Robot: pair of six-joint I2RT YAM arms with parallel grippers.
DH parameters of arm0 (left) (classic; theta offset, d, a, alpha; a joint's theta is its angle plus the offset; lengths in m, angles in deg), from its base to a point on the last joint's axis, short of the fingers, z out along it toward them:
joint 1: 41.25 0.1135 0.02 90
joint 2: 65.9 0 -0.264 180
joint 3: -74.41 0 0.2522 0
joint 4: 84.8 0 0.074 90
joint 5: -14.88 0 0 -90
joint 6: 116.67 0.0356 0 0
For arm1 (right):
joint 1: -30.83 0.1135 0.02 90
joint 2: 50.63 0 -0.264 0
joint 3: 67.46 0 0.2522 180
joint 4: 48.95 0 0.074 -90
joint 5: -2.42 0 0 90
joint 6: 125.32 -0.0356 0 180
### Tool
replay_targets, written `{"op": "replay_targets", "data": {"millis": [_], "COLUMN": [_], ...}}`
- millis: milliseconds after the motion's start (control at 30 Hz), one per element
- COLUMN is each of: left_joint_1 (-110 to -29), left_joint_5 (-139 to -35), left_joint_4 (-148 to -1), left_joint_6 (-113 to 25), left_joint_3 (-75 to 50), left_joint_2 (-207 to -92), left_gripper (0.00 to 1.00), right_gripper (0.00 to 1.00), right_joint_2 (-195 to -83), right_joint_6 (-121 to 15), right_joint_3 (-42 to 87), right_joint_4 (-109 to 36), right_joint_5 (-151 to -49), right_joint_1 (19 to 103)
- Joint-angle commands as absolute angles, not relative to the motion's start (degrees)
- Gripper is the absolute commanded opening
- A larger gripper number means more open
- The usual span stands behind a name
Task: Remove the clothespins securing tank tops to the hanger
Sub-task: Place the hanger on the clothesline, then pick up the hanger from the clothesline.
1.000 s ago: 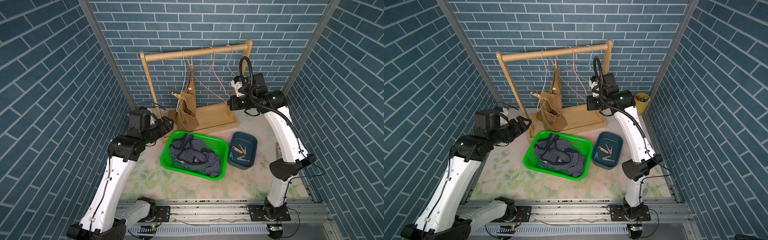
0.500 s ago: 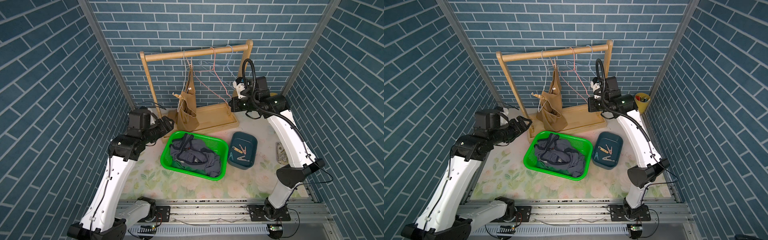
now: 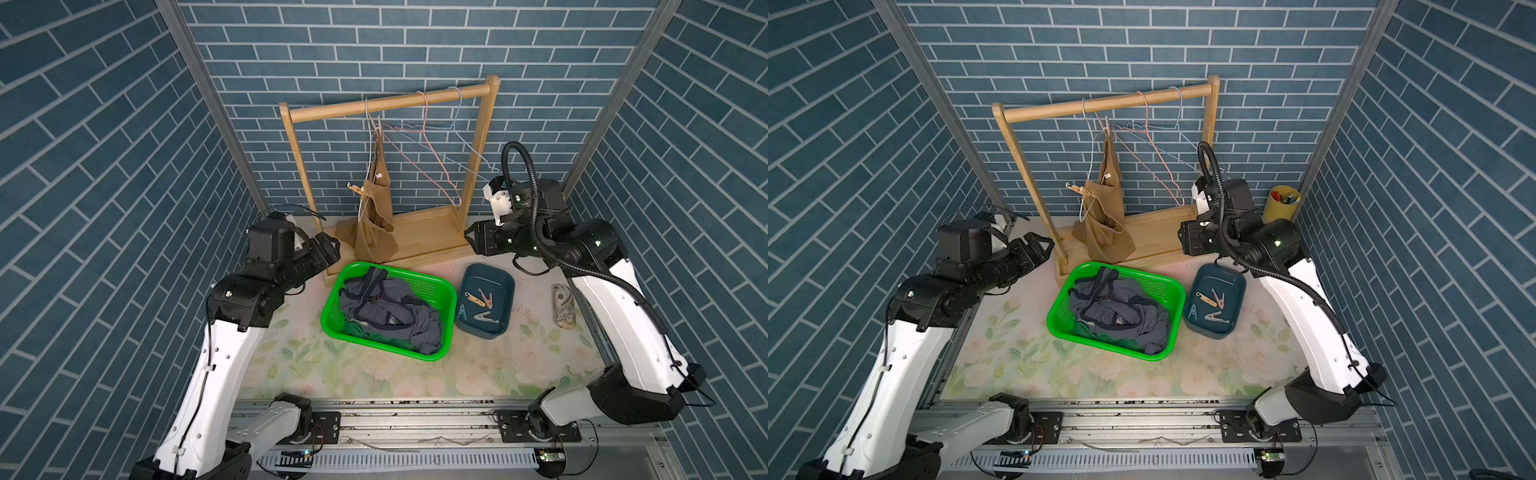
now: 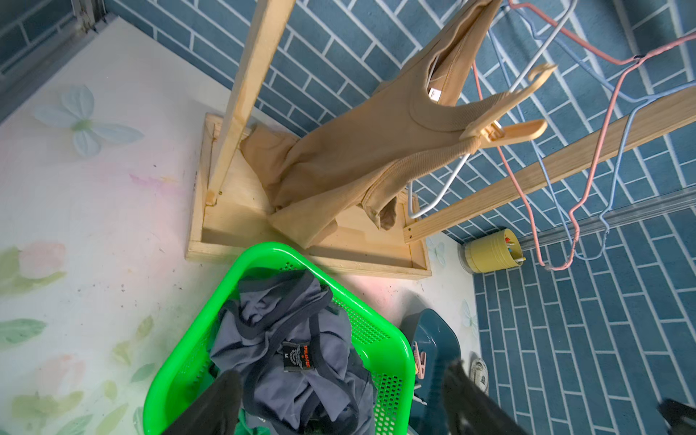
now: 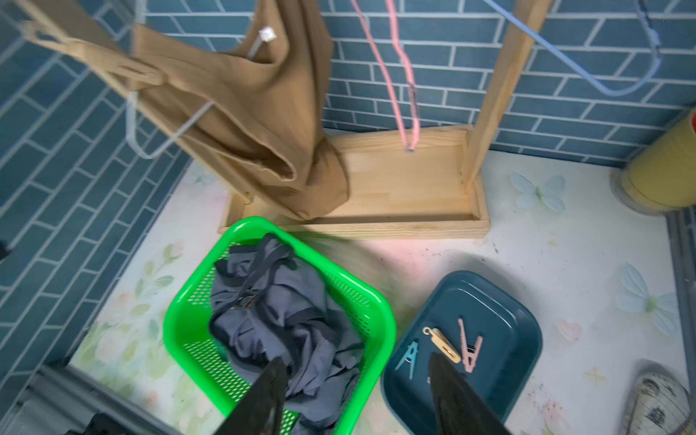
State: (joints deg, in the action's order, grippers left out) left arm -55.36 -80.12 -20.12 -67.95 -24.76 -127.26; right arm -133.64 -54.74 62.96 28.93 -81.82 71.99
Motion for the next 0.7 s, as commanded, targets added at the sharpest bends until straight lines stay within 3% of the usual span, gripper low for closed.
{"op": "replay_targets", "data": {"millis": [0,333,667], "left_joint_1": [-54.74,-53.27,-51.25], "left_joint_5": [-76.21,-75.99,-78.05], "left_joint_4": [-16.95,-16.59,-15.40], "left_joint_6": [-64.74,-63.24,-61.26], "left_joint_3": [-26.45,-21.69,-20.06], "left_joint_2": [-126.77,-122.16,-119.39], "left_gripper": [0.86,0.85,0.82], "right_gripper": [0.62,0.64,0.65], "right_joint_2": [-136.94,-158.44,-182.76], "right_joint_6": [-57.54,-57.74,-59.49], "right_joint_3": [60.66,68.53,99.41], "right_joint_4": [23.63,-0.66,4.01], "right_joint_5": [-77.48,-69.51,-62.85], "right_joint_1": [78.17,88.01,89.11]}}
